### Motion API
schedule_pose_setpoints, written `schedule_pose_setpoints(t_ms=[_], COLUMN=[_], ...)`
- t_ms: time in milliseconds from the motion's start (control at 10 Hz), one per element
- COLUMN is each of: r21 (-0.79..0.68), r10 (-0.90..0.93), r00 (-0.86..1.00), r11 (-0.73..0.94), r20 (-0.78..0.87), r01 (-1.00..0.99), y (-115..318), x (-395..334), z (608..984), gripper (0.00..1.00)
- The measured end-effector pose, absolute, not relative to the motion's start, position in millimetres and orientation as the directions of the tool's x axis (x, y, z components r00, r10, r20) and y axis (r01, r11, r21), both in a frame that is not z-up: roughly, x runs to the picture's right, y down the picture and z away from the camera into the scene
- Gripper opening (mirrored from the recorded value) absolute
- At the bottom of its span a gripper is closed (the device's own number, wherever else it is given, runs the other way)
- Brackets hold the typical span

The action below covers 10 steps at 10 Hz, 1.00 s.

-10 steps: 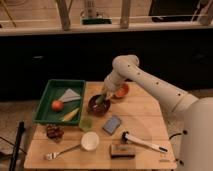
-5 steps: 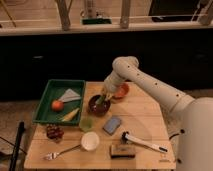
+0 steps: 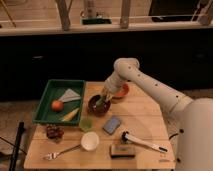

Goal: Place pepper in purple bowl

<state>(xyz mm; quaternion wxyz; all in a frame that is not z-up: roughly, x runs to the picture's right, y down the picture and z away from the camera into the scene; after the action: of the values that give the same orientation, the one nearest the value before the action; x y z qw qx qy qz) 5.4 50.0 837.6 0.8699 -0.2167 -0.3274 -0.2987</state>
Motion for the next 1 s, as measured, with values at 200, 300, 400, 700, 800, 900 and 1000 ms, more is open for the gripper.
schedule_pose_setpoints(t_ms=[200, 300, 400, 700, 800, 900, 1000], r21=[-0.179, -0.181, -0.187, -0.201, -0.204, -0.208, -0.213], r10=[-0.376, -0.376, -0.376, -0.376, -0.377, -0.376, -0.375], r00=[0.601, 0.601, 0.604, 0.612, 0.613, 0.617, 0.619], r11=[0.726, 0.724, 0.722, 0.716, 0.714, 0.714, 0.712], r20=[0.705, 0.705, 0.703, 0.696, 0.694, 0.691, 0.69], r01=[0.664, 0.665, 0.666, 0.669, 0.669, 0.669, 0.669], y=[51.6, 51.8, 51.3, 49.6, 48.5, 47.1, 47.0], x=[4.9, 4.1, 4.0, 0.0, -1.1, -0.6, -0.1], z=[839.7, 840.1, 839.9, 839.9, 839.7, 839.9, 840.3], gripper=[0.01, 0.09, 0.18, 0.48, 0.57, 0.69, 0.76])
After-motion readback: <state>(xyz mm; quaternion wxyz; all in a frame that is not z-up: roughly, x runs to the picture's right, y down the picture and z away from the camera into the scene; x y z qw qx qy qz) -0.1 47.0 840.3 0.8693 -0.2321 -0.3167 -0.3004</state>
